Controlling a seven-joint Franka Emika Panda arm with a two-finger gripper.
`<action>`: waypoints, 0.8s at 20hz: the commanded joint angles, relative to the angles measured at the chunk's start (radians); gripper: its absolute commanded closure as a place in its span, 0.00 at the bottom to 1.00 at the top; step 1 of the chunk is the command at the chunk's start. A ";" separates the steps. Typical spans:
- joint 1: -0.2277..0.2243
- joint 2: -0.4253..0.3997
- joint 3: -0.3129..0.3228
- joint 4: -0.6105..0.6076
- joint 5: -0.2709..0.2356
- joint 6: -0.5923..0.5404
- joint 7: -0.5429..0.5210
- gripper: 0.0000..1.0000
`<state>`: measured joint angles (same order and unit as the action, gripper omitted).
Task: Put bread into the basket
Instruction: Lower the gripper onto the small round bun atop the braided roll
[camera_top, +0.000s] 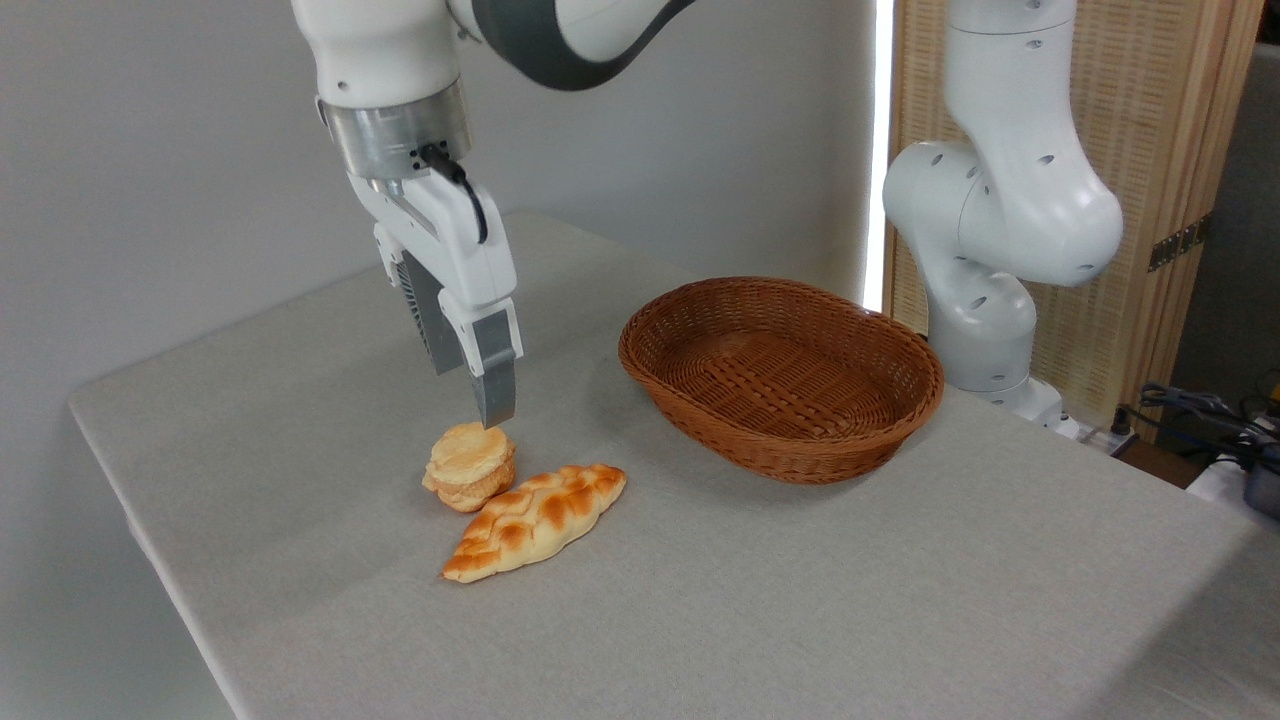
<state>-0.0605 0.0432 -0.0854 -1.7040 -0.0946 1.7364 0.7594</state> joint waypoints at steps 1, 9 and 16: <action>-0.007 -0.009 -0.034 -0.089 -0.016 0.090 0.000 0.00; -0.016 0.023 -0.071 -0.195 -0.016 0.267 0.000 0.00; -0.019 0.061 -0.091 -0.197 -0.092 0.288 -0.003 0.00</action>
<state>-0.0775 0.0945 -0.1778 -1.8948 -0.1644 2.0022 0.7594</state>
